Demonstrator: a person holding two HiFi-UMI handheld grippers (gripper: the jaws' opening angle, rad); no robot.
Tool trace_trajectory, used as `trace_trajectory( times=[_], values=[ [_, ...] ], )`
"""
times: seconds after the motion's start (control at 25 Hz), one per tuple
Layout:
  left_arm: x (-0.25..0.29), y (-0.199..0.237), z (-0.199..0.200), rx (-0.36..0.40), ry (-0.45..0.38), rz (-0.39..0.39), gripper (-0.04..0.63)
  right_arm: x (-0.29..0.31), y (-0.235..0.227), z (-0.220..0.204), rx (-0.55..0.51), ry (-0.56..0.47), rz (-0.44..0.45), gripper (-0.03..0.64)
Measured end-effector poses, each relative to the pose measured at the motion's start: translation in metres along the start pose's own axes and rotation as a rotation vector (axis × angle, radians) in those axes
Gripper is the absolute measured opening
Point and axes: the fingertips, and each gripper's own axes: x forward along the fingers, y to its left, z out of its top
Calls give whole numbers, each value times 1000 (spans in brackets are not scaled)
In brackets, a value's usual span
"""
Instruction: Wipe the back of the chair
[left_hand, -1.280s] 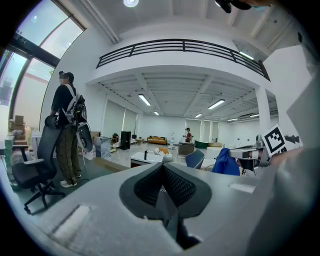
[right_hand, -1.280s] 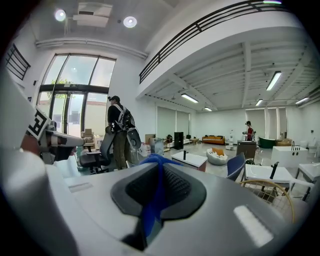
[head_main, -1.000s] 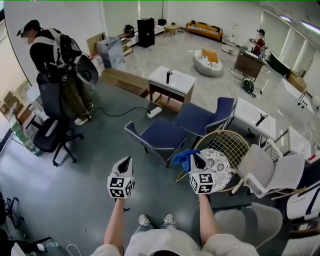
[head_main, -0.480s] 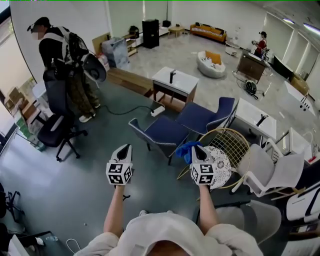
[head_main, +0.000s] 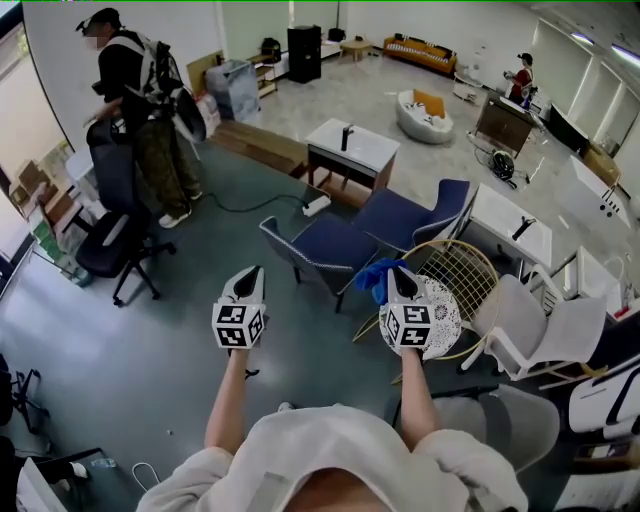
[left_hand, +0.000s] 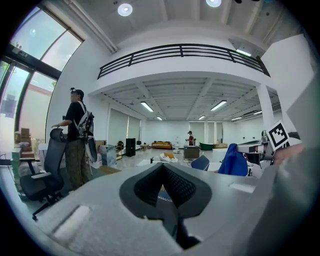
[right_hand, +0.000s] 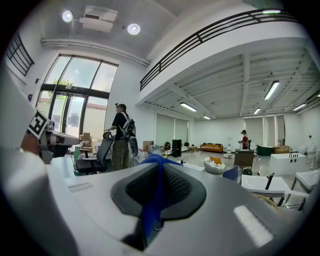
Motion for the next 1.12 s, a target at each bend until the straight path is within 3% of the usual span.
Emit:
trace_trajectory(
  times=[1.12],
  values=[
    [-10,-9,0,-1,-1,-36,-2,-19,23,-6,-9,22,-3,23]
  ],
)
